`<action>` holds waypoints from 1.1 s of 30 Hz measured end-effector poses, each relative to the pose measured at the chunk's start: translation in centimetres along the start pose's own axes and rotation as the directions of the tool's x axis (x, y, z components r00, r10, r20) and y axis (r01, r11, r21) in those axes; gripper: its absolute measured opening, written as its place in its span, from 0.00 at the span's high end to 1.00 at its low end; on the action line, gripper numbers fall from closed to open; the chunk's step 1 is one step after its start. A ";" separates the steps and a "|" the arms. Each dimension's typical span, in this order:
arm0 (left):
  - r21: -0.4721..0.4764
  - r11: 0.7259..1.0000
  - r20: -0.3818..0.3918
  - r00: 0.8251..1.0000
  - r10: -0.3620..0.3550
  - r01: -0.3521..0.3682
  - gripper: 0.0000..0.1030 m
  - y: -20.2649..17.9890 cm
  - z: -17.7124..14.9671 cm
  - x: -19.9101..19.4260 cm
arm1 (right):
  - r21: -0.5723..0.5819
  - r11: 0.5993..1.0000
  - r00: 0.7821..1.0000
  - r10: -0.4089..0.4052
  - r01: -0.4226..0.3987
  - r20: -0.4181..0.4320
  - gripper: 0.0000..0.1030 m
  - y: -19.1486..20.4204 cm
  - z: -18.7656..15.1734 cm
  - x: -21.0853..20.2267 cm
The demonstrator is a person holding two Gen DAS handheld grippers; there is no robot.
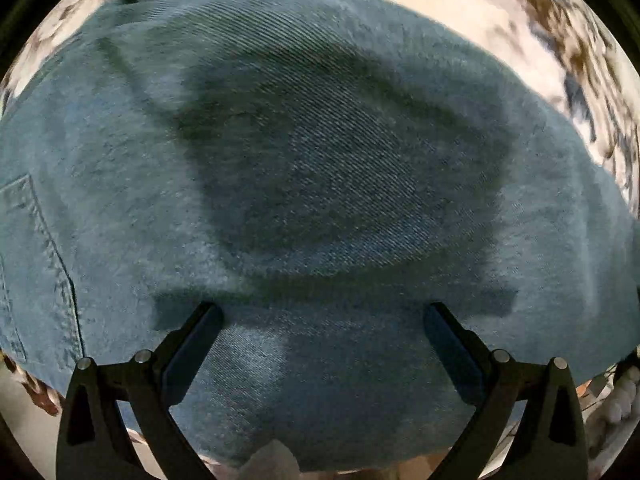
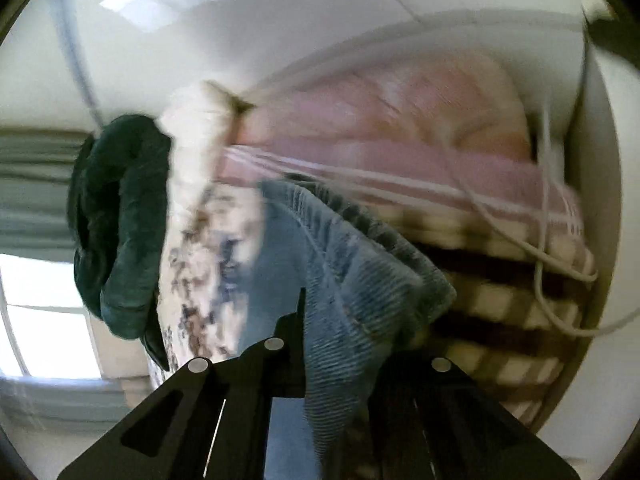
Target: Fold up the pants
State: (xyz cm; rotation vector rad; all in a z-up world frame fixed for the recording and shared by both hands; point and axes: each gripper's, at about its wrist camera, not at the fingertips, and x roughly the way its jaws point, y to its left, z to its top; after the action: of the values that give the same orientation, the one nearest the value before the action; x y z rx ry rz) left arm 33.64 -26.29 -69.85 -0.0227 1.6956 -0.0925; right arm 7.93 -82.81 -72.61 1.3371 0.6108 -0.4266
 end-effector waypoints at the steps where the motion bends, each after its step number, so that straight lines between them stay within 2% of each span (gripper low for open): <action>1: -0.006 1.000 0.017 1.000 -0.016 0.016 0.00 0.3 -1.0 -0.3 | -0.030 0.999 1.000 0.021 -0.021 0.005 0.94 1.6 -0.3 -0.6; 3: -0.009 0.999 0.043 0.998 -0.052 0.052 0.00 0.8 -1.4 -0.8 | -0.089 0.994 0.997 0.070 -0.071 -0.011 0.94 5.0 -1.4 -1.6; 6: -0.058 0.985 0.072 0.985 -0.156 0.160 0.00 2.9 -2.2 -1.9 | -0.153 0.980 0.990 0.115 -0.126 -0.076 0.94 9.8 -3.8 -2.0; 7: -0.069 0.982 0.085 0.982 -0.170 0.176 0.00 3.4 -2.5 -2.4 | -0.172 0.976 0.988 0.120 -0.134 -0.094 0.94 11.3 -4.7 -1.7; 10: -0.081 0.978 0.152 0.972 -0.177 0.191 0.00 5.9 -3.6 -4.3 | -0.255 0.950 0.972 0.135 -0.182 -0.193 0.94 16.1 -9.5 -0.5; 12: -0.080 0.980 0.197 0.967 -0.161 0.180 0.00 8.1 -4.2 -5.5 | -0.286 0.933 0.952 0.141 -0.219 -0.271 0.94 18.7 -14.1 1.0; 15: -0.086 0.984 0.257 0.958 -0.129 0.156 0.00 9.7 -7.4 -8.3 | -0.338 0.912 0.931 0.109 -0.233 -0.348 0.94 20.8 -20.5 3.4; 18: -0.115 0.986 0.303 0.950 -0.081 0.121 0.00 12.2 -9.6 -9.6 | -0.395 0.890 0.910 0.052 -0.229 -0.411 0.94 21.5 -27.5 6.6; 21: -0.154 0.981 0.316 0.947 -0.060 0.114 0.00 15.1 -10.2 -10.5 | -0.450 0.865 0.887 -0.012 -0.223 -0.463 0.94 21.4 -34.2 9.9; 24: -0.182 0.977 0.327 0.944 -0.047 0.112 0.00 18.5 -11.1 -10.7 | -0.579 0.792 0.865 -0.140 -0.194 -0.482 0.94 21.2 -41.1 12.6; 25: -0.190 0.976 0.326 0.944 -0.042 0.109 0.00 19.8 -11.7 -10.7 | -0.627 0.758 0.856 -0.196 -0.177 -0.479 0.91 21.0 -43.1 13.5; 26: -0.202 0.974 0.323 0.946 -0.034 0.104 0.00 21.2 -12.5 -10.7 | -0.677 0.723 0.848 -0.267 -0.138 -0.457 0.82 20.8 -45.5 14.6; 27: -0.215 0.971 0.318 0.948 -0.027 0.100 0.00 22.2 -12.8 -10.6 | -0.700 0.705 0.846 -0.301 -0.113 -0.440 0.74 20.8 -46.6 15.3; 29: -0.246 0.964 0.309 0.951 -0.020 0.100 0.00 24.7 -13.9 -10.7 | -0.739 0.665 0.840 -0.336 -0.108 -0.425 0.40 21.8 -49.6 16.1; 30: -0.263 0.960 0.306 0.952 -0.013 0.098 0.00 25.5 -14.2 -10.7 | -0.748 0.648 0.832 -0.330 -0.144 -0.446 0.35 22.6 -51.0 16.1; 31: -0.283 0.954 0.305 0.952 -0.003 0.094 0.00 26.4 -14.4 -10.6 | -0.743 0.637 0.805 -0.321 -0.205 -0.499 0.32 23.3 -52.5 16.0; 32: -0.296 0.951 0.307 0.952 0.004 0.091 0.00 27.1 -14.6 -10.8 | -0.712 0.640 0.749 -0.310 -0.291 -0.585 0.33 24.0 -54.1 16.1; 33: -0.305 0.948 0.309 0.951 0.009 0.090 0.00 27.2 -14.6 -10.9 | -0.686 0.641 0.706 -0.306 -0.344 -0.639 0.33 24.5 -55.3 15.8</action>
State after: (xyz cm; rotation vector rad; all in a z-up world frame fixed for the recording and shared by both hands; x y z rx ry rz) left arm 21.64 2.32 -59.30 -0.2988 1.3821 0.1475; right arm 26.06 -23.04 -70.20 0.5877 1.2661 0.4363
